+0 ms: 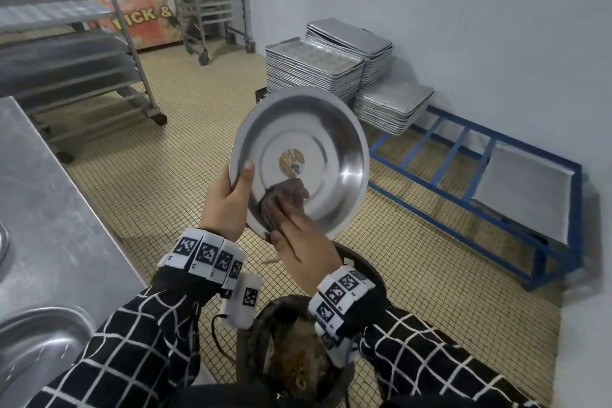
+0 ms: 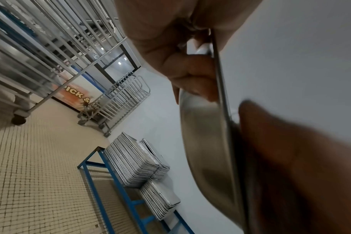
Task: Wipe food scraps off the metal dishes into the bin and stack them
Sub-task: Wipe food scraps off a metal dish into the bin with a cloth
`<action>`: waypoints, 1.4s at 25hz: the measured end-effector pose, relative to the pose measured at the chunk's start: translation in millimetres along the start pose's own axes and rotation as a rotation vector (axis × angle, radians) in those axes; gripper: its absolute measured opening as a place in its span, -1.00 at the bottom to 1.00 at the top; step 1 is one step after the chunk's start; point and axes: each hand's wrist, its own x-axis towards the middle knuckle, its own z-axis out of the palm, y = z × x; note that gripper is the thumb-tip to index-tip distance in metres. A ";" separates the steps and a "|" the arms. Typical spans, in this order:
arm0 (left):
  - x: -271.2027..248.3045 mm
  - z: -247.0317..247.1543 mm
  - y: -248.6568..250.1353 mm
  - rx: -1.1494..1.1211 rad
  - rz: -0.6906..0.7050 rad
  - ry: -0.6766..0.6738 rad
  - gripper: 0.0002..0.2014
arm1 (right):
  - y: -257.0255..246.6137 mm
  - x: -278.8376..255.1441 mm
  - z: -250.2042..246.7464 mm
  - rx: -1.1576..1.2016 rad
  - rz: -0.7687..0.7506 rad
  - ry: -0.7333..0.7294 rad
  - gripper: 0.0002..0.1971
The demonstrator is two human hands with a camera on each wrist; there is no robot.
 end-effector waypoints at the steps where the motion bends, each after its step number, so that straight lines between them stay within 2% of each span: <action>1: 0.3 -2.2 0.0 0.008 0.001 -0.002 -0.88 | 12.3 -1.2 -1.8 -0.146 0.038 -0.039 -0.39; 3: 1.8 -3.9 -1.0 0.028 0.005 -0.014 -0.88 | 36.7 -0.9 -9.2 -0.371 0.156 -0.063 -0.32; 5: 1.8 -2.9 -2.3 0.058 0.010 -0.016 -0.88 | 50.4 -1.2 -12.4 -0.422 0.254 -0.027 -0.25; 6: 1.8 -2.3 -1.9 0.063 0.015 -0.010 -0.88 | 48.5 -0.7 -11.5 -0.404 0.257 -0.014 -0.23; 8: 3.2 0.2 -0.7 0.037 0.026 0.009 -0.89 | 28.2 -0.5 -5.3 -0.270 0.177 0.011 -0.20; 11: 6.5 4.4 5.2 -0.009 0.044 0.043 -0.90 | -17.1 -2.5 1.7 -0.006 0.031 0.080 -0.41; 13: 8.4 5.1 8.7 -0.049 0.059 0.064 -0.91 | -22.0 -2.0 -0.3 0.004 0.002 0.152 -0.49; 16: 9.7 2.3 11.6 -0.087 0.044 0.062 -0.93 | 8.0 -5.7 -11.9 -0.209 0.008 0.227 -0.47; 20: 8.4 2.1 9.6 -0.050 0.032 0.030 -0.91 | 62.7 -1.9 -30.3 -0.375 0.235 0.146 -0.43; 22: 5.2 5.7 8.5 -0.062 0.008 0.011 -0.89 | 74.7 5.0 -40.7 -0.293 0.308 0.233 -0.42; 24: 3.4 6.6 5.4 -0.075 -0.018 0.019 -0.88 | 75.0 12.9 -56.4 -0.098 0.341 0.354 -0.44; 27: 4.4 2.0 -2.8 -0.084 -0.133 0.032 -0.82 | 70.3 19.8 -78.6 0.211 0.431 0.442 -0.43; 30: 6.0 -3.9 -8.3 -0.094 -0.222 -0.029 -0.78 | 77.3 20.8 -94.0 0.484 0.550 0.508 -0.54; 33: 8.1 -8.4 -10.5 -0.088 -0.233 -0.011 -0.83 | 78.8 18.2 -95.4 0.489 0.635 0.493 -0.65; 35: 8.7 -7.6 -10.3 -0.057 -0.181 0.019 -0.88 | 70.1 16.4 -92.4 0.509 0.665 0.570 -0.73</action>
